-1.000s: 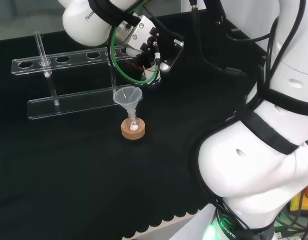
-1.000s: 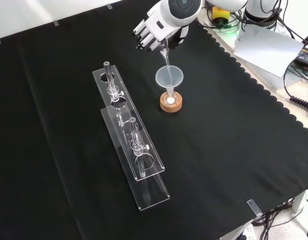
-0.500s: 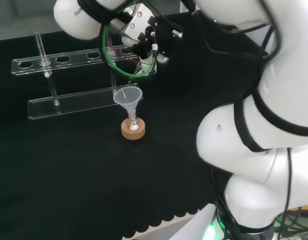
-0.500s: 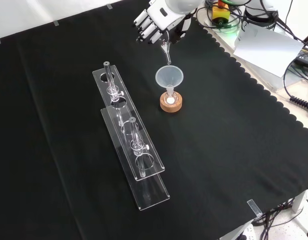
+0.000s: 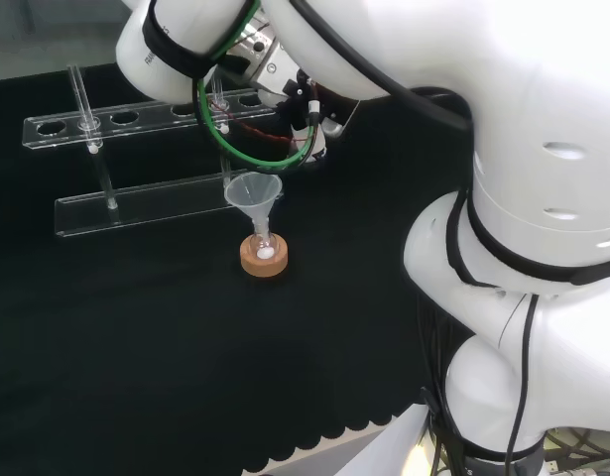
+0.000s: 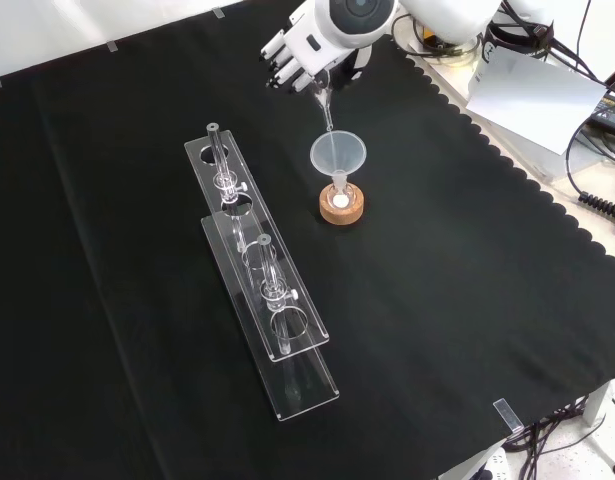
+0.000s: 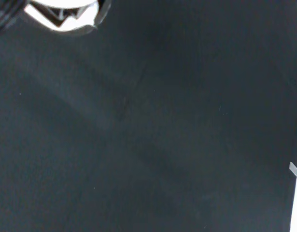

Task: Pour all the NaCl from the weighing funnel into the round-bottom flask.

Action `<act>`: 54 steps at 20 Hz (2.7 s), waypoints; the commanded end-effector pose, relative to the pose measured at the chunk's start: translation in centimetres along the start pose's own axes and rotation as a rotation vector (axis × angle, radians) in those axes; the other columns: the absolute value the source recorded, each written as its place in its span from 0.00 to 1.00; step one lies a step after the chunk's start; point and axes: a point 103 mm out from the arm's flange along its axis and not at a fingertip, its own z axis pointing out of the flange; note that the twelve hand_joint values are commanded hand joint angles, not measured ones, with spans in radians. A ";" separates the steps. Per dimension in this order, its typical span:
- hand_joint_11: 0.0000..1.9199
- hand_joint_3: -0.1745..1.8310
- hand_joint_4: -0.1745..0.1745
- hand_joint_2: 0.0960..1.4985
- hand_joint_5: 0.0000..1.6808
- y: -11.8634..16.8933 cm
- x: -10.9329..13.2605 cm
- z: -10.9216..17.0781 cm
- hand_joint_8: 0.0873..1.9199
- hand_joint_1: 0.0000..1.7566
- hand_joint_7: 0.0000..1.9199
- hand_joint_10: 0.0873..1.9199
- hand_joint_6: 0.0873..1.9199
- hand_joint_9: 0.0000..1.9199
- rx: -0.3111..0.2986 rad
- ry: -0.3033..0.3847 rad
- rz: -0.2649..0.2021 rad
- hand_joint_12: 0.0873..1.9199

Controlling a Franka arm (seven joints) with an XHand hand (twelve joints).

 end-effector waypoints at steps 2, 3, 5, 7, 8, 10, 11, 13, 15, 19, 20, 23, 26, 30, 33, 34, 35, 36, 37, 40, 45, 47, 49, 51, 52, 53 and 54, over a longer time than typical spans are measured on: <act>0.26 0.48 1.00 0.37 0.72 -0.2 0.9 -1.0 0.31 0.63 0.22 0.21 0.42 0.42 -0.043 -0.024 -0.025 0.63; 0.26 0.48 1.00 0.37 0.72 -0.2 0.9 -1.1 0.31 0.63 0.22 0.22 0.42 0.42 -0.043 -0.030 -0.025 0.63; 0.26 0.48 1.00 0.37 0.72 -0.2 1.0 -1.2 0.31 0.63 0.22 0.22 0.42 0.42 -0.041 -0.041 -0.026 0.63; 0.26 0.48 1.00 0.37 0.72 -0.2 1.0 -1.3 0.31 0.63 0.22 0.22 0.42 0.42 -0.041 -0.051 -0.027 0.63; 0.26 0.48 1.00 0.37 0.72 -0.2 1.1 -1.4 0.31 0.63 0.22 0.22 0.42 0.42 -0.040 -0.057 -0.027 0.63; 0.26 0.48 1.00 0.37 0.72 -0.1 1.1 -1.6 0.31 0.63 0.22 0.22 0.42 0.42 -0.039 -0.068 -0.027 0.63; 0.26 0.48 1.00 0.37 0.72 -0.1 1.2 -1.7 0.31 0.63 0.22 0.22 0.42 0.42 -0.039 -0.070 -0.027 0.63; 0.26 0.48 1.00 0.37 0.72 -0.1 1.2 -1.8 0.31 0.63 0.22 0.22 0.42 0.41 -0.039 -0.078 -0.028 0.63; 0.26 0.48 1.00 0.37 0.72 -0.1 1.2 -1.9 0.31 0.63 0.22 0.22 0.42 0.41 -0.037 -0.087 -0.026 0.63; 0.26 0.48 1.00 0.37 0.72 -0.1 1.2 -2.0 0.31 0.63 0.22 0.22 0.42 0.41 -0.033 -0.110 -0.020 0.63; 0.26 0.48 1.00 0.37 0.72 -0.2 1.2 -2.1 0.31 0.63 0.22 0.22 0.42 0.41 -0.033 -0.114 -0.020 0.63; 0.26 0.48 1.00 0.37 0.72 -0.2 1.2 -2.3 0.31 0.63 0.22 0.22 0.42 0.41 -0.036 -0.131 -0.019 0.63; 0.26 0.48 1.00 0.37 0.72 -0.2 1.6 -2.6 0.30 0.63 0.22 0.22 0.42 0.41 -0.044 -0.155 -0.026 0.63; 0.26 0.48 1.00 0.37 0.72 -0.2 1.8 -2.8 0.30 0.63 0.22 0.22 0.42 0.41 -0.045 -0.180 -0.027 0.63; 0.26 0.48 1.00 0.37 0.72 -0.3 1.9 -2.9 0.30 0.63 0.22 0.22 0.42 0.41 -0.040 -0.191 -0.024 0.63; 0.26 0.48 1.00 0.37 0.72 -0.3 1.9 -3.0 0.30 0.63 0.22 0.22 0.42 0.41 -0.038 -0.194 -0.023 0.63; 0.26 0.48 1.00 0.37 0.72 -0.3 1.9 -3.0 0.30 0.63 0.22 0.22 0.42 0.41 -0.035 -0.199 -0.022 0.63; 0.26 0.48 1.00 0.37 0.72 -0.3 1.9 -3.0 0.30 0.63 0.22 0.22 0.42 0.41 -0.033 -0.201 -0.020 0.63; 0.26 0.48 1.00 0.37 0.72 -0.3 1.9 -3.1 0.30 0.63 0.22 0.22 0.42 0.41 -0.032 -0.204 -0.019 0.63; 0.26 0.48 1.00 0.37 0.72 -0.4 1.8 -3.2 0.30 0.63 0.22 0.22 0.42 0.41 -0.030 -0.210 -0.015 0.63; 0.25 0.48 1.00 0.37 0.72 -0.5 1.7 -3.3 0.30 0.63 0.21 0.22 0.42 0.41 -0.020 -0.224 -0.005 0.63; 0.25 0.48 1.00 0.37 0.72 -0.5 1.7 -3.3 0.30 0.63 0.21 0.22 0.42 0.40 -0.017 -0.224 -0.003 0.63; 0.25 0.48 1.00 0.37 0.72 -0.5 1.7 -3.3 0.30 0.63 0.21 0.22 0.42 0.40 -0.016 -0.223 -0.002 0.63; 0.25 0.48 1.00 0.37 0.72 -0.4 1.6 -3.2 0.30 0.63 0.21 0.22 0.42 0.40 -0.017 -0.220 -0.004 0.63; 0.25 0.48 1.00 0.37 0.72 -0.4 1.6 -3.1 0.30 0.63 0.21 0.22 0.42 0.40 -0.018 -0.216 -0.006 0.63; 0.25 0.48 1.00 0.37 0.72 -0.4 1.6 -3.0 0.30 0.63 0.21 0.22 0.42 0.40 -0.017 -0.217 -0.004 0.64; 0.25 0.48 1.00 0.37 0.72 -0.4 1.5 -3.0 0.30 0.63 0.21 0.22 0.42 0.40 -0.017 -0.215 -0.003 0.64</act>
